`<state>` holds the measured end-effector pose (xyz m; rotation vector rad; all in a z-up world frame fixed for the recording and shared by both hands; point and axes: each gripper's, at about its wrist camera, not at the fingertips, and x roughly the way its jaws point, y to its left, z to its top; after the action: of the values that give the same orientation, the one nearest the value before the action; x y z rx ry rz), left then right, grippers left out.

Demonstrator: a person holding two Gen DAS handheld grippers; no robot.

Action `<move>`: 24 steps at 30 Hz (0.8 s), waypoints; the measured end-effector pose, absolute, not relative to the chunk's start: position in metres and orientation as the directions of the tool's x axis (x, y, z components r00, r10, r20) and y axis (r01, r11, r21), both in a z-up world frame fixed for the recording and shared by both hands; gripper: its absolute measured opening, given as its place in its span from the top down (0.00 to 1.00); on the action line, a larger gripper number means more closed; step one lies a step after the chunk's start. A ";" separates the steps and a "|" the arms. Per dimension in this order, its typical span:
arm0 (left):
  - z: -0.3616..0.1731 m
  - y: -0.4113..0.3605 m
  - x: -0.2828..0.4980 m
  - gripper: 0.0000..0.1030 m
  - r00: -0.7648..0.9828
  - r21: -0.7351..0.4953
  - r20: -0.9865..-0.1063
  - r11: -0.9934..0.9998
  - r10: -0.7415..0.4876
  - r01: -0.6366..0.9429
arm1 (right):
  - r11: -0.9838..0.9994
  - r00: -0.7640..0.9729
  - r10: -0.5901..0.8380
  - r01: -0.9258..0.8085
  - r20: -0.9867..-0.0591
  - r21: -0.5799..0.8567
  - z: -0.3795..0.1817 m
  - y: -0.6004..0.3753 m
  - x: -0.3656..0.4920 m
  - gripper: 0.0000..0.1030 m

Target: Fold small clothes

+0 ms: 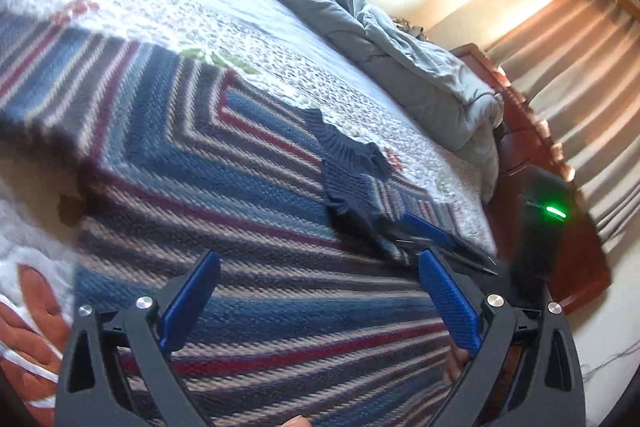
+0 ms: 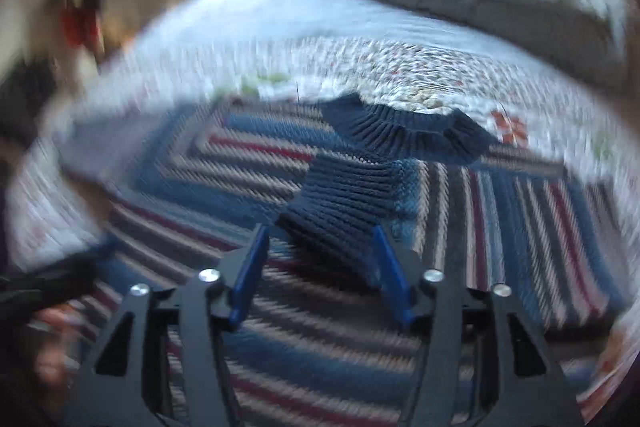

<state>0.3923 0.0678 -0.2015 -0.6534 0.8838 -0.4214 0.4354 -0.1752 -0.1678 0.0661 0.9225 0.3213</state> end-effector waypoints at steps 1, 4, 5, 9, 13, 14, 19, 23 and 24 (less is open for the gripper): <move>-0.205 0.065 0.394 0.04 0.559 -0.712 -0.551 0.699 -0.619 0.072 | 0.935 0.586 0.351 -0.179 -0.731 0.306 -0.163 -0.197 0.422 0.38; -0.212 0.052 0.408 0.04 0.517 -0.774 -0.517 0.630 -0.683 0.058 | 0.820 0.639 0.455 -0.029 -0.620 0.572 -0.174 -0.249 0.386 0.37; -0.213 0.044 0.417 0.04 0.501 -0.786 -0.512 0.616 -0.698 0.055 | 0.788 0.647 0.471 -0.004 -0.600 0.615 -0.181 -0.259 0.377 0.37; -0.221 0.010 0.460 0.04 0.435 -0.790 -0.549 0.613 -0.714 0.008 | 0.747 0.641 0.519 -0.018 -0.566 0.665 -0.198 -0.269 0.361 0.38; -0.229 -0.021 0.490 0.04 0.377 -0.785 -0.583 0.618 -0.720 -0.034 | 0.745 0.622 0.541 -0.042 -0.566 0.665 -0.209 -0.258 0.359 0.38; -0.233 -0.029 0.496 0.04 0.362 -0.773 -0.602 0.633 -0.712 -0.041 | 0.723 0.605 0.566 -0.038 -0.560 0.690 -0.213 -0.254 0.358 0.38; -0.244 -0.038 0.504 0.06 0.335 -0.735 -0.659 0.672 -0.673 -0.095 | 0.711 0.586 0.608 -0.101 -0.536 0.696 -0.207 -0.239 0.354 0.37; -0.244 -0.037 0.509 0.29 0.329 -0.704 -0.695 0.697 -0.639 -0.135 | 0.691 0.605 0.612 -0.095 -0.509 0.717 -0.203 -0.250 0.355 0.37; -0.244 -0.037 0.511 0.38 0.320 -0.690 -0.710 0.711 -0.627 -0.136 | 0.685 0.611 0.609 -0.083 -0.506 0.723 -0.203 -0.254 0.355 0.37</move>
<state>0.5108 -0.0366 -0.2439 -0.7501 1.2267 -0.3661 0.3554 -0.2540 -0.2029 0.7159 0.8249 0.4413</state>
